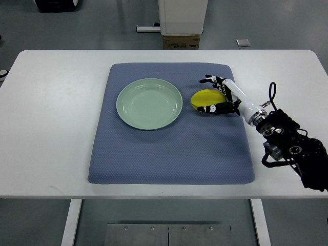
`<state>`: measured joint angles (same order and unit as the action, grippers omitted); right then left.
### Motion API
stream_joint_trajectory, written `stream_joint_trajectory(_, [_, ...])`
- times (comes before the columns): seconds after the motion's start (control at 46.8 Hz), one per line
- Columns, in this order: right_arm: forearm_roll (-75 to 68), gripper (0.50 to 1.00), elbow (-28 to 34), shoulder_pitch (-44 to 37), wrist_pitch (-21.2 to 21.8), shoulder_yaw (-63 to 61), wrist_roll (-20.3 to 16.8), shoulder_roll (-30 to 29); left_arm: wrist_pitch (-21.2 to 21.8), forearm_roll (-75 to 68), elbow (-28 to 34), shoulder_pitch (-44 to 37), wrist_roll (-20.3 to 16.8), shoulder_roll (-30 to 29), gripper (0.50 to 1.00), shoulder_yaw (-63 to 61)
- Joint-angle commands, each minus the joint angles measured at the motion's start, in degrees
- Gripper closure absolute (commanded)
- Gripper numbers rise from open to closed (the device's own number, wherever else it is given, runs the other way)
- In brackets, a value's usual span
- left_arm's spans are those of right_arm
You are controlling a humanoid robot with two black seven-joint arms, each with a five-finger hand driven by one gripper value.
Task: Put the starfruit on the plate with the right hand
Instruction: 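Close the right hand's fingers around the yellow starfruit, then lift the starfruit with the right hand and carry it over the plate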
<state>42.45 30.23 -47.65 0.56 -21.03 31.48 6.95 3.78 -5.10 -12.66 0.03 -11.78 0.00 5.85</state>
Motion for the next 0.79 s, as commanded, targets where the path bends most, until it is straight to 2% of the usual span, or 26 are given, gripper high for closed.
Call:
stream_joint_trajectory(0.0, [0.0, 0.540, -0.1, 0.0, -0.5, 0.3, 0.0, -0.5, 0.0, 0.0, 0.0, 0.1, 0.0, 0.0, 0.500, 0.0])
stream_joint_trajectory(0.107, [0.0, 0.563, -0.8, 0.0, -0.5, 0.4, 0.0, -1.1, 0.0, 0.0, 0.0, 0.0, 0.0, 0.0, 0.500, 0.0])
stream_joint_trajectory(0.235, [0.0, 0.649, -2.5, -0.1, -0.5, 1.9, 0.0, -1.8, 0.0, 0.0, 0.0, 0.0, 0.0, 0.0, 0.500, 0.0])
stream_joint_trajectory(0.385, [0.0, 0.831, -2.5, -0.1, -0.5, 3.3, 0.0, -1.8, 0.0, 0.0, 0.0, 0.0, 0.0, 0.0, 0.500, 0.0])
stream_joint_trajectory(0.492, [-0.6, 0.998, -2.5, -0.2, -0.5, 3.0, -0.1, -1.8, 0.0, 0.0, 0.0, 0.0, 0.0, 0.0, 0.500, 0.0])
stream_joint_trajectory(0.77, [-1.9, 1.000, -2.4, -3.8, -0.3, 2.0, -0.6, -1.2, 0.0, 0.0, 0.0, 0.1, 0.0, 0.0, 0.500, 0.0])
